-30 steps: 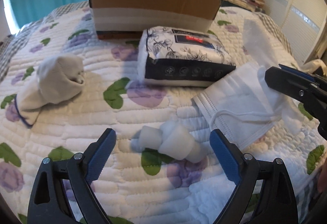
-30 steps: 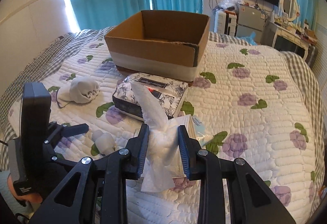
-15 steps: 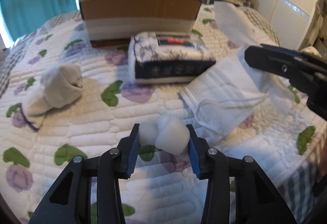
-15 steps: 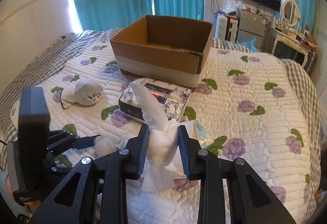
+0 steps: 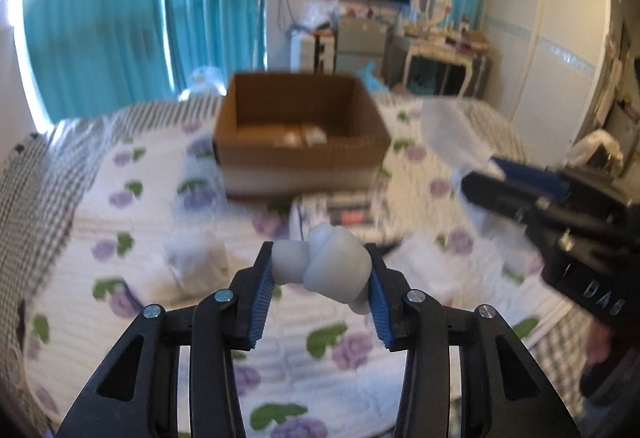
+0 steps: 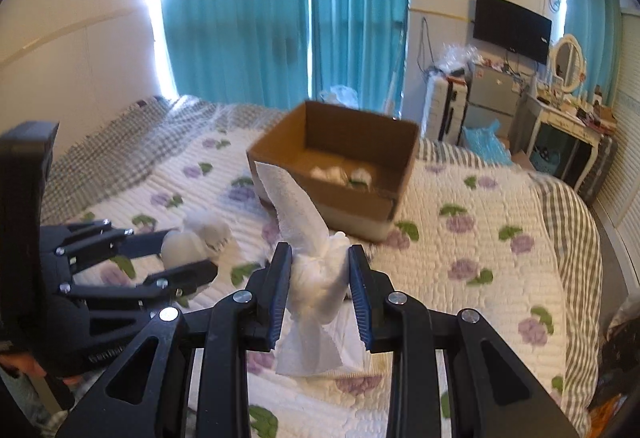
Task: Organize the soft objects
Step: 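Carry both items over the box and open both tools to release them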
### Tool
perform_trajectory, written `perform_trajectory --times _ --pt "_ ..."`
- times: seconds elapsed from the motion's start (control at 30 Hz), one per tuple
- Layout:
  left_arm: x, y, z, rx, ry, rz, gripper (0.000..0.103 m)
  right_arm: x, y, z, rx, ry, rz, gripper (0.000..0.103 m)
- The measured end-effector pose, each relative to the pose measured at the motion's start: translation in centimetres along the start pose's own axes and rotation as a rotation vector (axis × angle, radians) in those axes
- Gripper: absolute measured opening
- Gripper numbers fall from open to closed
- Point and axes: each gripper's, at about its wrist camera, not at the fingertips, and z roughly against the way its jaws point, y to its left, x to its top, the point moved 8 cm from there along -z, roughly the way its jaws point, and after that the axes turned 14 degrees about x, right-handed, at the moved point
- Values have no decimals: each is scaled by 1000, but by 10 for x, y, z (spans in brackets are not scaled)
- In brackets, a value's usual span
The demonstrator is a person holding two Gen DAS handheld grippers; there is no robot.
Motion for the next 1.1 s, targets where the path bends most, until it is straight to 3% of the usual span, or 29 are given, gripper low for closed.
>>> perform_trajectory --times 0.13,0.33,0.5,0.6,0.83,1.1 --pt "40 10 10 20 -77 -3 42 39 3 6 -2 -48 46 28" --pt "100 21 3 3 -126 4 42 110 -1 5 -22 -120 124 28" --pt "155 28 -35 11 -149 11 42 157 -14 -17 -68 -142 170 28" --pt "172 29 -66 23 -126 8 42 176 -29 -47 -44 -125 142 28" --pt "184 30 -141 52 -85 2 42 181 -69 -126 -35 -40 96 29" --pt "165 20 -207 77 -2 -33 43 148 -119 -210 -31 87 14 28"
